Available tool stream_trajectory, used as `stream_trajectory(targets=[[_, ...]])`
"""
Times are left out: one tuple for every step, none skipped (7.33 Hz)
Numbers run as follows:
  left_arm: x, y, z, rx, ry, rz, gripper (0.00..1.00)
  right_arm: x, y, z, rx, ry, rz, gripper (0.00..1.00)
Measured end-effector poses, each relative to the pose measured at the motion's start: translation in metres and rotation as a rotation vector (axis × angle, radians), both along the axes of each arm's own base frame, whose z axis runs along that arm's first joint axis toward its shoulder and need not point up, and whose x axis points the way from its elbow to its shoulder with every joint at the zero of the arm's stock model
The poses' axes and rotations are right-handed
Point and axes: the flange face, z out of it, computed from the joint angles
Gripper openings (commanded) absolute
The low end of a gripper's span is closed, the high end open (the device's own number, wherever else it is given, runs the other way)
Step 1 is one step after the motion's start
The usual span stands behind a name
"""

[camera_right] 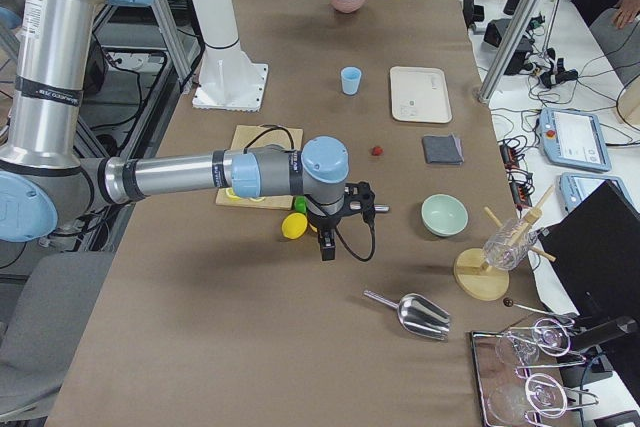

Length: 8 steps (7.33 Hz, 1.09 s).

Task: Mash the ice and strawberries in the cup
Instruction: 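Lower the left gripper into the pink bowl and grasp an ice cube, then carry the ice cube with the left gripper over the light-blue cup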

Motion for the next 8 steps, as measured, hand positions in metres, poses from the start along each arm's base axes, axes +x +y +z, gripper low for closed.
stream_trajectory(targets=[[-0.012,-0.003,-0.014,0.010,0.036,-0.002,0.00,0.000,0.000,-0.001,0.002,-0.001,0.000,1.00],[-0.026,-0.010,-0.028,0.020,0.080,-0.003,0.00,0.000,0.000,-0.003,0.004,-0.005,0.001,1.00],[-0.032,-0.024,-0.049,0.040,0.118,-0.012,0.00,0.000,-0.001,-0.006,0.008,-0.010,0.002,1.00],[-0.029,-0.042,-0.077,0.065,0.148,-0.022,0.00,-0.001,-0.002,-0.008,0.010,-0.013,0.003,1.00],[-0.010,-0.060,-0.114,0.079,0.182,-0.029,0.00,-0.001,-0.004,-0.008,0.011,-0.015,0.003,1.00],[0.021,-0.073,-0.154,0.073,0.214,-0.025,0.00,-0.002,-0.004,-0.009,0.011,-0.016,0.003,1.00],[0.058,-0.082,-0.199,0.049,0.232,-0.018,0.00,-0.002,-0.004,-0.009,0.012,-0.018,0.003,1.00],[0.103,-0.084,-0.250,0.018,0.225,-0.017,0.00,-0.002,-0.004,-0.009,0.012,-0.022,0.003,1.00]])
